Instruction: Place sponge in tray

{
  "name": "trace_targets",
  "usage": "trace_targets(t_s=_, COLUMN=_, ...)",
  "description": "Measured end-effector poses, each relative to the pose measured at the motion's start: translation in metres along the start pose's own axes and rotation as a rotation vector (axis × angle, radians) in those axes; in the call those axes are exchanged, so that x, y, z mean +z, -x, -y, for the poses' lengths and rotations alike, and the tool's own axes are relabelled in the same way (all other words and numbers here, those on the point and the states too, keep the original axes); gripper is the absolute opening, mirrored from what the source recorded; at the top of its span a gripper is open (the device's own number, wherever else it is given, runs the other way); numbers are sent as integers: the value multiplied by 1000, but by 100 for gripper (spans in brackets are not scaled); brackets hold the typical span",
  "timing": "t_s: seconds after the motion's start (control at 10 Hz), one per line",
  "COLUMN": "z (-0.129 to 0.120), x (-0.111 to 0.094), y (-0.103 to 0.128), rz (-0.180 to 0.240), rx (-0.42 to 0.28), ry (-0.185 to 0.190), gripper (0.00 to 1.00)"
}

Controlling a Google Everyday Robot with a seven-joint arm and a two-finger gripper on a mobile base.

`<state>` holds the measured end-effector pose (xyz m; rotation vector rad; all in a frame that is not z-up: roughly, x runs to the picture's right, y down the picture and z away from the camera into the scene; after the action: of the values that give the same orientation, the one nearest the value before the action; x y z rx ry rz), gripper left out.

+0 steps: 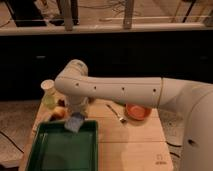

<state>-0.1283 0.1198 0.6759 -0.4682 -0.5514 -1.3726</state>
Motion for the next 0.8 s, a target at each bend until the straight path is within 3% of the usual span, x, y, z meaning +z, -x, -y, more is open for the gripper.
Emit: trace_targets(t_s=0.8, z=15, x=21, y=-4, rz=61, rx=-30, ry=-31, gripper=3)
